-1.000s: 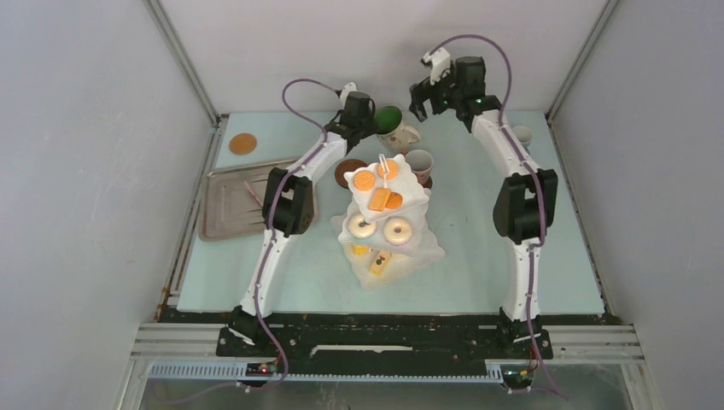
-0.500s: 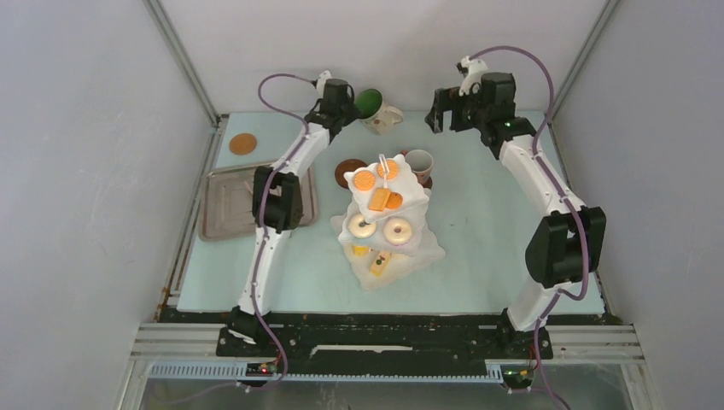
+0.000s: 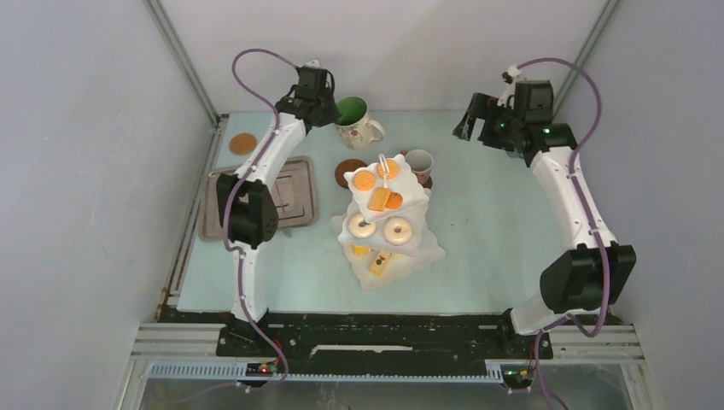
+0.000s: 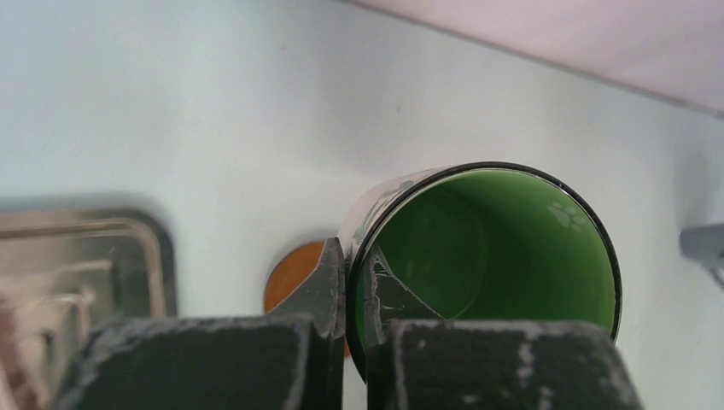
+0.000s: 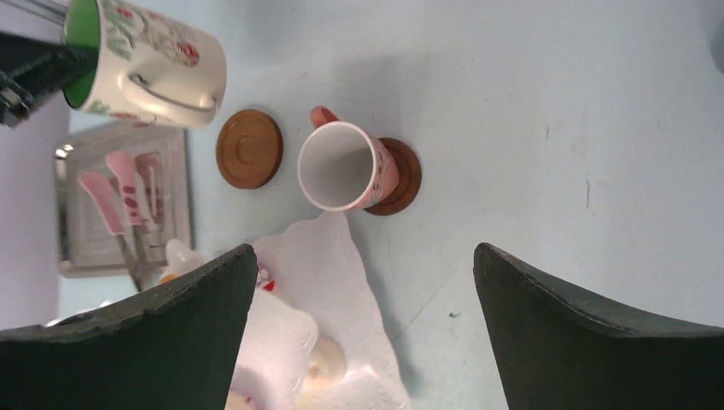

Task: Serve the afternoon tea
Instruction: Place the cup on the coaster.

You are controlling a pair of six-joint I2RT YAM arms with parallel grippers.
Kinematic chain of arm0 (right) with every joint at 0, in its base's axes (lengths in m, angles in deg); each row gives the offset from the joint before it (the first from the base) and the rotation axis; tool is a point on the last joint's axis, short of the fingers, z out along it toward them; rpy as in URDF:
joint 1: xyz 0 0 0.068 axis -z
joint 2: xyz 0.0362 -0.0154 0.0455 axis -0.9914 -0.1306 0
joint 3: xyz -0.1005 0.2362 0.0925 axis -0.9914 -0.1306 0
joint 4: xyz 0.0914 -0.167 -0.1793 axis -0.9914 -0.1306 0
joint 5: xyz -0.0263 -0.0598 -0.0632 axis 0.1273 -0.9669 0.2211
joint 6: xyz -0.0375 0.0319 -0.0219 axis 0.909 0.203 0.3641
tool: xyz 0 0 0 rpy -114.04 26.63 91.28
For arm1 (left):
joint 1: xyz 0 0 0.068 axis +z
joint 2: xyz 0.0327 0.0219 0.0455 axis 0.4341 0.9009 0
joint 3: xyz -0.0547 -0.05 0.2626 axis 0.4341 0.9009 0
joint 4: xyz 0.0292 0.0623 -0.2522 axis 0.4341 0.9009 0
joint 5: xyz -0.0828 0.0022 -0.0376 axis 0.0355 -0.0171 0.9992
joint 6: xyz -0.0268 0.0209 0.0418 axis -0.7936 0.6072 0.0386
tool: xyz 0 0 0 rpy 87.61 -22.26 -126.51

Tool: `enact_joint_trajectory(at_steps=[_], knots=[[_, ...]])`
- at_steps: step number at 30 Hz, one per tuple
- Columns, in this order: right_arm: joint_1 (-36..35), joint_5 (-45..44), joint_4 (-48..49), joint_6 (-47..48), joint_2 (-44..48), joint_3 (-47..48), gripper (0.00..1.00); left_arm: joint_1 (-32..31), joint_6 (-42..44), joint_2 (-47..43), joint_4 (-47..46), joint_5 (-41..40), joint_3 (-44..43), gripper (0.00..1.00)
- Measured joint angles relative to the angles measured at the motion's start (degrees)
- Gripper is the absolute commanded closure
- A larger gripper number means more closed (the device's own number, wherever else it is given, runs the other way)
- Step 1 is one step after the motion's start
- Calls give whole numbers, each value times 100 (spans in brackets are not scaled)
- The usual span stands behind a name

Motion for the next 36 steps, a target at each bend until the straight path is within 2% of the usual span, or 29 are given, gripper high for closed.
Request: enact_joint_trajectory(at_steps=[4,12,23,36], knots=[[101,87,-463,-238,365,83,0,-33,350,-533,326,-20,490,100],[116,271,-984,-291,837,-238,0,-74,551,-560,627,-72,638,100],[321,549,-1038,-404,837,-387,0,-221,649,-214,660,-330,640,100],[369,695,-1075,-413,835,-568,0,-256,756,-72,415,-472,1154,100]])
